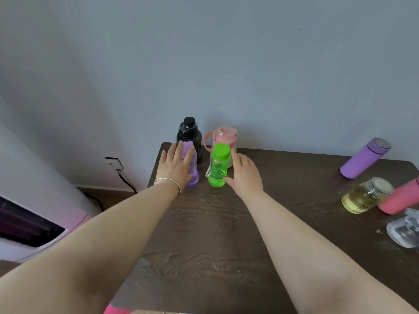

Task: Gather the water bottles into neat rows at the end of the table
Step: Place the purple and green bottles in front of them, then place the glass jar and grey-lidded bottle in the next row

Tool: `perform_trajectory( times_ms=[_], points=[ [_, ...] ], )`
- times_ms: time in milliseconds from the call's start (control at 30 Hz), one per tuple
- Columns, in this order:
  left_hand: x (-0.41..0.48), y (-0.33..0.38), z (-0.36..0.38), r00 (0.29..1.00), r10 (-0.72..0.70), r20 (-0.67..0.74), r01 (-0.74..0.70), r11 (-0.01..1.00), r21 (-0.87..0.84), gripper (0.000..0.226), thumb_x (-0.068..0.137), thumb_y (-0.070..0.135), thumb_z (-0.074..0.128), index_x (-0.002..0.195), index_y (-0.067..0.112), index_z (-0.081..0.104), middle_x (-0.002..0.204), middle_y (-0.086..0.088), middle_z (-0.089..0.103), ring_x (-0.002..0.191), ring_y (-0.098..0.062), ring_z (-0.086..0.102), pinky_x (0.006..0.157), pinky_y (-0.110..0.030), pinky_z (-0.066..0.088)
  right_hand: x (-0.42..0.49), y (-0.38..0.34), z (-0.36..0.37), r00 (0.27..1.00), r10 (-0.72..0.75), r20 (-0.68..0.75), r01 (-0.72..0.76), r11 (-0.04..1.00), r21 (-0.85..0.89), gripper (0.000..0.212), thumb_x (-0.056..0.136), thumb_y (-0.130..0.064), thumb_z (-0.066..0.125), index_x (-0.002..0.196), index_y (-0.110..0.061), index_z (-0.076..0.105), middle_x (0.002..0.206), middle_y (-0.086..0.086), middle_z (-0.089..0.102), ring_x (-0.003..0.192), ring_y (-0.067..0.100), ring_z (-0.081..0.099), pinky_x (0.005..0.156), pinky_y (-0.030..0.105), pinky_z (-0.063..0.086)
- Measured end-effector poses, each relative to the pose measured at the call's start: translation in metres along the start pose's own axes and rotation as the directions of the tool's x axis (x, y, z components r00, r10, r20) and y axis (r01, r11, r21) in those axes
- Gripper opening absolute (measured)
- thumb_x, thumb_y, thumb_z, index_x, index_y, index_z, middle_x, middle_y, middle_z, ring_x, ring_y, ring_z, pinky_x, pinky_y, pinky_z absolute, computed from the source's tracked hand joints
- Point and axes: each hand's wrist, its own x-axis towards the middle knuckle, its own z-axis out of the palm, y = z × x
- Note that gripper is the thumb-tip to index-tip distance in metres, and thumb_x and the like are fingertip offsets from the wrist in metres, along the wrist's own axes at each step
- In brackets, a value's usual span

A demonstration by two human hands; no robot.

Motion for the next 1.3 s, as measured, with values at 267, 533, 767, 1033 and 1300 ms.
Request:
perform_trajectory(
  times_ms=[267, 533, 767, 1033, 1300],
  points=[
    [-0.065, 0.054, -0.018, 0.999, -0.04, -0.015, 0.041, 0.996, 0.082, 0.079, 0.088, 0.049, 0.058, 0.152, 0.024, 0.018, 0.161, -0.011, 0.013, 0.146, -0.034, 0.013, 0.115, -0.052, 0.019, -0.062, 0.034, -0.028, 0.996, -0.067, 0.061, 0.077, 0.982, -0.174, 0.078, 0.092, -0.043, 0.062, 0.154, -0.018, 0.023, 0.157, 0.012, 0.033, 0.147, 0.033, 0.023, 0.12, 0.05, 0.019],
    [-0.124, 0.122, -0.031, 0.998, -0.054, 0.037, 0.051, 0.995, 0.084, 0.081, 0.092, 0.052, 0.05, 0.154, 0.024, 0.006, 0.163, -0.009, 0.007, 0.149, -0.033, 0.004, 0.118, -0.051, 0.013, -0.128, 0.073, -0.062, 0.999, -0.029, 0.046, 0.037, 0.981, -0.19, 0.076, 0.094, -0.044, 0.058, 0.155, -0.02, 0.02, 0.158, 0.01, 0.031, 0.149, 0.031, 0.019, 0.121, 0.05, 0.015],
    [-0.139, 0.161, -0.045, 0.997, 0.074, -0.005, -0.073, 0.995, 0.067, 0.081, 0.091, 0.053, 0.051, 0.154, 0.024, 0.008, 0.162, -0.009, 0.007, 0.149, -0.033, 0.006, 0.118, -0.05, 0.014, -0.185, 0.099, -0.094, 0.992, 0.126, 0.007, -0.122, 0.968, -0.22, 0.074, 0.096, -0.047, 0.054, 0.155, -0.02, 0.018, 0.159, 0.01, 0.029, 0.15, 0.031, 0.016, 0.122, 0.049, 0.014],
    [-0.149, 0.196, -0.056, 0.97, 0.241, -0.018, -0.241, 0.97, 0.028, 0.083, 0.09, 0.052, 0.054, 0.154, 0.024, 0.008, 0.162, -0.008, 0.007, 0.149, -0.031, 0.005, 0.118, -0.051, 0.015, -0.263, 0.12, -0.117, 0.934, 0.343, -0.098, -0.355, 0.919, -0.171, 0.074, 0.095, -0.043, 0.057, 0.155, -0.019, 0.023, 0.157, 0.008, 0.033, 0.149, 0.028, 0.021, 0.122, 0.046, 0.017],
    [-0.148, 0.276, -0.062, 0.914, 0.405, -0.024, -0.405, 0.914, 0.026, 0.077, 0.093, 0.051, 0.049, 0.153, 0.023, 0.009, 0.162, -0.008, 0.006, 0.149, -0.031, 0.003, 0.118, -0.05, 0.014, -0.314, 0.169, -0.15, 0.865, 0.471, -0.172, -0.498, 0.845, -0.193, 0.071, 0.095, -0.042, 0.058, 0.154, -0.019, 0.025, 0.158, 0.008, 0.033, 0.148, 0.029, 0.024, 0.121, 0.046, 0.021]
  ],
)
